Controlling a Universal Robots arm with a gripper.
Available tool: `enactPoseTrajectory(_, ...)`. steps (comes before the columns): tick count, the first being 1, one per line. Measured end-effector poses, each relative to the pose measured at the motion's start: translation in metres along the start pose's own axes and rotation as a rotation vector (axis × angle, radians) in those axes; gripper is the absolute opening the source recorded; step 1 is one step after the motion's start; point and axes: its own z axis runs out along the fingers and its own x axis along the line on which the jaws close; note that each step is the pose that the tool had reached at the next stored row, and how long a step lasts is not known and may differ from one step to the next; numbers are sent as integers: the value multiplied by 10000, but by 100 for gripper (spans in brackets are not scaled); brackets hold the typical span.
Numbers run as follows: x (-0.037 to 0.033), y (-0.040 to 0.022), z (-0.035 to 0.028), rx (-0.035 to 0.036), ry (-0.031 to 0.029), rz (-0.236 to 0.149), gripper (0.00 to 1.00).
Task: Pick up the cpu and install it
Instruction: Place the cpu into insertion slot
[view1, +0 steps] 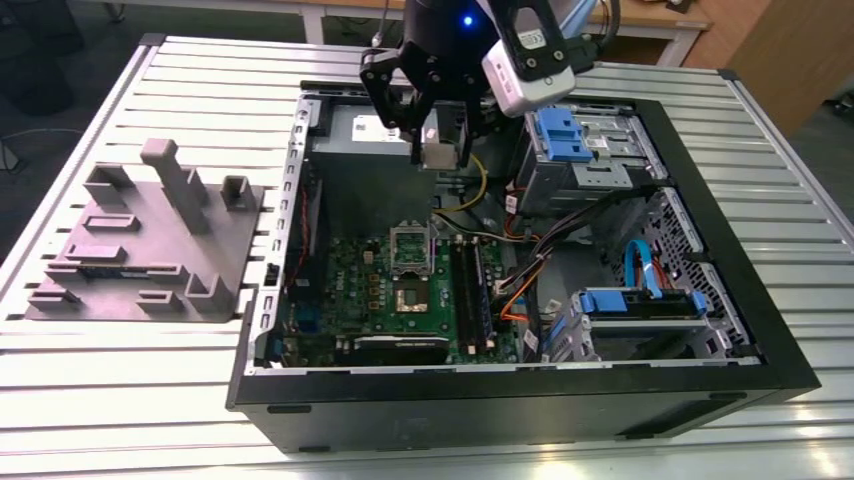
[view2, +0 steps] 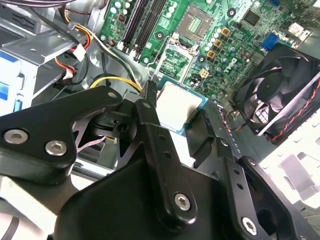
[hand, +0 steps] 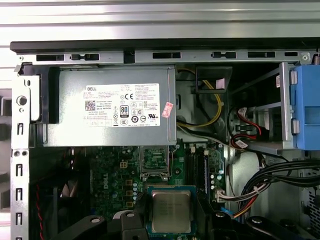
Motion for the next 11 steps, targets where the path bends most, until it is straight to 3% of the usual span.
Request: enactPoseTrajectory(11,-2,-65,10,1,1,1,47)
